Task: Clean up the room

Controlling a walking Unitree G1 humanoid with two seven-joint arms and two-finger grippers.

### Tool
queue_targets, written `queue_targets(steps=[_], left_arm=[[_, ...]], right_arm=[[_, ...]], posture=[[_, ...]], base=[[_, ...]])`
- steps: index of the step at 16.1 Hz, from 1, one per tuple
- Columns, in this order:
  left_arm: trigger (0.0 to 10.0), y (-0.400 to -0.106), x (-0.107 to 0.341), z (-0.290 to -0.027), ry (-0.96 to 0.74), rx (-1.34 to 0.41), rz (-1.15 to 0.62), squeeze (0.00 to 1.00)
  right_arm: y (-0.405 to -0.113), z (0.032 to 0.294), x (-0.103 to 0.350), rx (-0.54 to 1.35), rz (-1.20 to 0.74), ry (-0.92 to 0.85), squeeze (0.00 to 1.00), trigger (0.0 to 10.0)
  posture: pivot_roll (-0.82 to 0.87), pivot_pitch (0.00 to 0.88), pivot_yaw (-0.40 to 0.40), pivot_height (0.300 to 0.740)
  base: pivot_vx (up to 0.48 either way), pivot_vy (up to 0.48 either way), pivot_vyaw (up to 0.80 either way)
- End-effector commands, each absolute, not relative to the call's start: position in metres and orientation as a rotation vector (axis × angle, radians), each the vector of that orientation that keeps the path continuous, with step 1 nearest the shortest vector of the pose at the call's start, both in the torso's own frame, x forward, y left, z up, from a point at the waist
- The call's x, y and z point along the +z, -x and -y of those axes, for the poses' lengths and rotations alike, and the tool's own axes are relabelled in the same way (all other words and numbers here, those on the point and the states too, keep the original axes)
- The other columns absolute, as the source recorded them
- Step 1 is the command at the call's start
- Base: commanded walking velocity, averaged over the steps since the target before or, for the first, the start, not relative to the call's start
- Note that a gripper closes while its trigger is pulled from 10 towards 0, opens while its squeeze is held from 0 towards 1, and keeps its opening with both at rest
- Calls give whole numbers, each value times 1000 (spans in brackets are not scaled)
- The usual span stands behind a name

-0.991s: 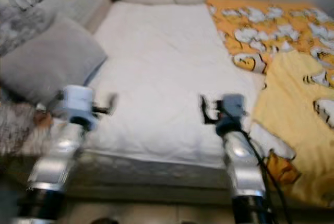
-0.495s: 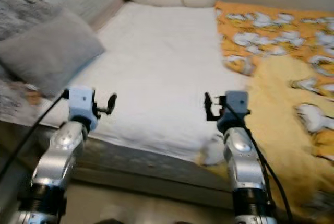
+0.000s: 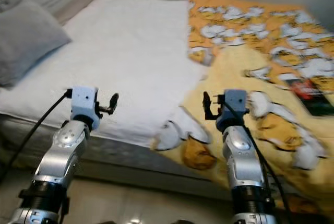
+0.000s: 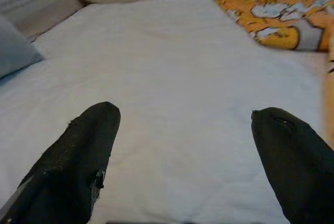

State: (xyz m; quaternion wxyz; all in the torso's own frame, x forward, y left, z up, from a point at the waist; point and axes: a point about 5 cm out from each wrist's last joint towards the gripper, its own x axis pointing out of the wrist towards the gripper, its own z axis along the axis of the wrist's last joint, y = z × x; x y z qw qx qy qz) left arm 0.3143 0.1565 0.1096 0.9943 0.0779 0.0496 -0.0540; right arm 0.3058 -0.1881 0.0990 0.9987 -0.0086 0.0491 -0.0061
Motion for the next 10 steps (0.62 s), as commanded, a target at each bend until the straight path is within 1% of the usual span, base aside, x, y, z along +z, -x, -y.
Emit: queue_targets(steps=[1, 5, 10], left_arm=[[10000, -314, 110, -164, -175, -84, -99, 1000], [10000, -314, 110, -163, -181, -87, -99, 1000], [10000, -314, 110, -164, -184, -89, -102, 1000]], right_arm=[[-307, 182, 99, 10, -100, 2, 1000, 10000], [-306, 178, 98, 32, -104, 4, 1000, 10000], [-305, 176, 96, 45, -114, 6, 1000, 10000]], posture=[[-64, 0, -6, 740], [-63, 0, -7, 740], [-66, 0, -4, 740]], base=[[0, -480, 0], [0, -480, 0], [0, -480, 688]])
